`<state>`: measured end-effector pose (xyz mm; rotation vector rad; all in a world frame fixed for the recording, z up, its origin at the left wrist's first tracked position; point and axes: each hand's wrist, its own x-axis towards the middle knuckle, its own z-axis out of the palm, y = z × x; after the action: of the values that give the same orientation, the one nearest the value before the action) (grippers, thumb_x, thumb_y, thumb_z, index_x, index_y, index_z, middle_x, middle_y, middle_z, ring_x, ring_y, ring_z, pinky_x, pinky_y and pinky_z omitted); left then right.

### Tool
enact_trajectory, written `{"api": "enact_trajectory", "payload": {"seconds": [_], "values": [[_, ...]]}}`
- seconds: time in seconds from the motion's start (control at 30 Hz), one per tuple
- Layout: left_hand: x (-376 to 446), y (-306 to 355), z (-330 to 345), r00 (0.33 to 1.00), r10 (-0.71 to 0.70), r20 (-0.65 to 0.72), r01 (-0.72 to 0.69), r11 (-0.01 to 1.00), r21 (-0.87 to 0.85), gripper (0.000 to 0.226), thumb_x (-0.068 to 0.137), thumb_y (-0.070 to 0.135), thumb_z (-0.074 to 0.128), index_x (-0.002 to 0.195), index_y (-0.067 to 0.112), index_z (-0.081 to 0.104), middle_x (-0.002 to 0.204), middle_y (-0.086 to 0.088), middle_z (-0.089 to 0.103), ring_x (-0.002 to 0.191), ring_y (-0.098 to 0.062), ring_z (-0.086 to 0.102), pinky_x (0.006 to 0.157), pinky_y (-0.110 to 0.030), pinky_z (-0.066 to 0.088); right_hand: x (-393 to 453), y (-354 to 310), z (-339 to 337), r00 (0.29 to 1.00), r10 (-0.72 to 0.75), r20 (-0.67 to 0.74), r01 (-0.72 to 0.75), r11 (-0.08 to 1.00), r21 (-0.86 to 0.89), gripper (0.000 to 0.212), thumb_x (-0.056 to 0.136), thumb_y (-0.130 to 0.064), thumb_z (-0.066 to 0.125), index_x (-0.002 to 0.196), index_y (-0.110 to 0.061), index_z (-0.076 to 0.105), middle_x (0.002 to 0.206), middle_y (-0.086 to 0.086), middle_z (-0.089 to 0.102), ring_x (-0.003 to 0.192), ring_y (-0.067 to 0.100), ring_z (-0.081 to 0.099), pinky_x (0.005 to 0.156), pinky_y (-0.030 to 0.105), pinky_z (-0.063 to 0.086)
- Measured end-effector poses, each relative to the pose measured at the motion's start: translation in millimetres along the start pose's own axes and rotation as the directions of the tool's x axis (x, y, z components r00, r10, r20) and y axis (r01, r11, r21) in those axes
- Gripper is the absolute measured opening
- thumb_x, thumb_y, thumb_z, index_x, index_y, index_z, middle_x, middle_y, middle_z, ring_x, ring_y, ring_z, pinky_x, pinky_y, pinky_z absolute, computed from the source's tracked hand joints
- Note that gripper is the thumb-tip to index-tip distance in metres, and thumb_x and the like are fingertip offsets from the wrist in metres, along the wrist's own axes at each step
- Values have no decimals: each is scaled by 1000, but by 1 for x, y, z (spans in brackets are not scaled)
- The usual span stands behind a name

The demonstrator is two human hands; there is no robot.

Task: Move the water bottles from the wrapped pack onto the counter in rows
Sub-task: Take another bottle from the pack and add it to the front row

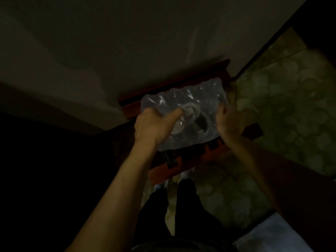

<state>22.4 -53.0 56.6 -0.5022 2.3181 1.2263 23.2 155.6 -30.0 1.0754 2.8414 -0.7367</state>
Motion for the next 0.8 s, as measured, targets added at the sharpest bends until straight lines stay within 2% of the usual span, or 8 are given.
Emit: {"api": "enact_trajectory", "payload": {"seconds": [0.03, 0.1, 0.13, 0.2, 0.27, 0.47, 0.7, 0.8], "values": [[-4, -1, -7, 1000, 2, -4, -2, 1000, -28, 58, 71, 63, 71, 85, 7, 75, 76, -8, 74, 69, -25, 71, 64, -39, 60, -9, -18, -4, 999, -36, 25, 33, 993, 109, 44, 103, -40, 36, 91, -6, 62, 75, 11, 54, 66, 19, 51, 66, 34, 42], [-12, -3, -22, 1000, 2, -29, -4, 997, -76, 50, 70, 61, 72, 82, 12, 75, 78, -5, 76, 72, -21, 73, 72, -45, 62, -30, -55, -14, 981, 16, 193, -80, 940, 330, 51, 98, -52, 39, 92, -10, 67, 70, 8, 55, 66, 15, 55, 68, 34, 51], [-16, -5, -29, 999, -4, -45, -1, 995, -99, 48, 69, 61, 72, 81, 14, 74, 77, -4, 76, 73, -20, 74, 72, -46, 62, -42, -73, -19, 933, 71, 352, -223, 883, 414, 58, 94, -62, 38, 98, -12, 68, 70, 6, 61, 65, 13, 60, 63, 32, 55], [-25, -10, -44, 993, -23, -116, 7, 991, -136, 46, 68, 61, 72, 80, 16, 73, 77, -3, 75, 72, -19, 73, 72, -45, 62, -62, -103, -29, 780, 92, 619, -454, 764, 459, 64, 87, -72, 38, 97, -16, 68, 58, -3, 64, 43, 6, 56, 38, 18, 42], [-35, -18, -60, 977, -54, -205, 16, 984, -179, 47, 66, 61, 71, 79, 16, 72, 76, -4, 75, 70, -20, 72, 69, -41, 62, -79, -129, -35, 700, 62, 711, -510, 741, 438, 60, 84, -70, 48, 99, -16, 68, 66, -1, 65, 38, 6, 50, 33, 15, 32], [-72, -40, -104, 899, -124, -419, 9, 964, -265, 52, 56, 71, 65, 69, 20, 67, 61, 5, 68, 51, -8, 63, 43, -21, 41, -130, -193, -37, 635, -93, 767, -367, 837, 405, 65, 74, -58, 72, 116, -13, 52, 110, 13, 67, 95, 25, 68, 54, 30, 39], [-125, -58, -150, 857, -137, -496, 30, 976, -217, 42, 71, 63, 67, 83, 23, 59, 90, 0, 71, 78, -20, 71, 71, -35, 61, -186, -231, -47, 607, -318, 728, -194, 829, 524, 45, 67, -49, 78, 85, -18, 51, 60, 3, 61, 45, 10, 53, 45, 22, 43], [-154, -63, -175, 831, -151, -536, 47, 978, -203, 50, 72, 61, 66, 95, 17, 62, 94, -6, 71, 83, -24, 70, 68, -33, 57, -215, -251, -57, 563, -422, 711, -121, 808, 576, 49, 66, -46, 80, 90, -11, 55, 53, 2, 59, 36, 7, 48, 37, 16, 38]]}}
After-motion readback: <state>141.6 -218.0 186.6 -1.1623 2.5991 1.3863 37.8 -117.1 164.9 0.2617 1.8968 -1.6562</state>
